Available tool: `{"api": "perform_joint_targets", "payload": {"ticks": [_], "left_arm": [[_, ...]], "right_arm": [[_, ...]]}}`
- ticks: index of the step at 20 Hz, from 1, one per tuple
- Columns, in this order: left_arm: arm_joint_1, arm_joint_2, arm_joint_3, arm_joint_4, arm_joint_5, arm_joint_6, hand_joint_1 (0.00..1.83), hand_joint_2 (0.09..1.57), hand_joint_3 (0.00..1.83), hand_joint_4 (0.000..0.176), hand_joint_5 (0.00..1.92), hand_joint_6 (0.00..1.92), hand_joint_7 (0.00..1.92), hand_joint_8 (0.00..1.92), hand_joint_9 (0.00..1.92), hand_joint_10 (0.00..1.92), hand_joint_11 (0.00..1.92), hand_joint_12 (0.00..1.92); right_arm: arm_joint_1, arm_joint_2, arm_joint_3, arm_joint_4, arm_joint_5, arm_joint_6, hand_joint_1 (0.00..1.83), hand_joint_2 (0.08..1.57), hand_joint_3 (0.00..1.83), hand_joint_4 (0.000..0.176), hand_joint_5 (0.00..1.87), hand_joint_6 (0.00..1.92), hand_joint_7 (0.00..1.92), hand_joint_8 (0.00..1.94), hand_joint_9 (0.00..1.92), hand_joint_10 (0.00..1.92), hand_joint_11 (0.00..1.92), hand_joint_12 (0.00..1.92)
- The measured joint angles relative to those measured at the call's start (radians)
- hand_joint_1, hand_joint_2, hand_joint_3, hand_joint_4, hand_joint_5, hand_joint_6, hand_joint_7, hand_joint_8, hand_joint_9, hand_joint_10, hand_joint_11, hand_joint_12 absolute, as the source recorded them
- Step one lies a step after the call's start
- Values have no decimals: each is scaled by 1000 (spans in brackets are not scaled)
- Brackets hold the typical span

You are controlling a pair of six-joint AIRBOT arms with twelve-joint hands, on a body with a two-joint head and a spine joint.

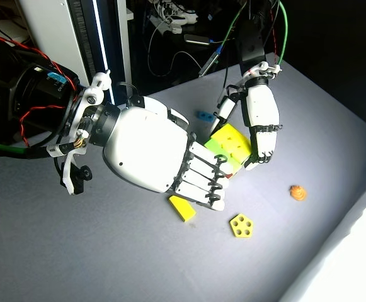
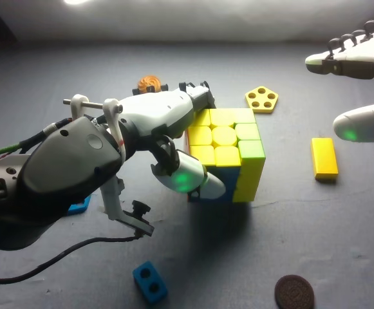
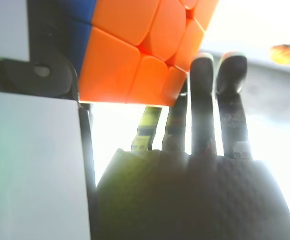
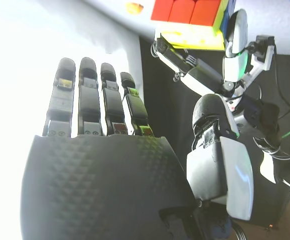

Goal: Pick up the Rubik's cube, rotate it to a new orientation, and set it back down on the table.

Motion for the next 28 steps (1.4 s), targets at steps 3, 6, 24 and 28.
{"api": "perform_joint_targets", "payload": {"ticks": [3, 6, 24, 28], "left_arm": [[10, 0, 6, 28, 1, -30, 904, 1396, 0, 0, 493, 1719, 88, 1852, 196, 1895, 265, 1921], [16, 0, 11, 38, 0, -39, 833, 1299, 0, 0, 246, 1341, 156, 1474, 194, 1555, 129, 1756], [40, 3, 11, 71, -2, -82, 380, 897, 0, 6, 0, 0, 0, 0, 3, 0, 0, 325], [40, 12, 11, 71, -3, -85, 362, 811, 0, 31, 0, 0, 0, 0, 0, 0, 0, 16]], "right_arm": [[0, 0, 0, 0, 6, 0, 0, 1224, 0, 0, 26, 5, 123, 1, 150, 56, 0, 253], [0, 0, 0, 0, 6, 0, 0, 1231, 2, 0, 19, 2, 122, 1, 150, 52, 0, 252], [-14, 0, -1, 0, 9, 0, 0, 1224, 1, 0, 60, 2, 140, 1, 169, 10, 0, 455], [-19, 0, -4, 0, 5, 0, 0, 1228, 1, 0, 54, 3, 134, 2, 152, 4, 0, 400]]}}
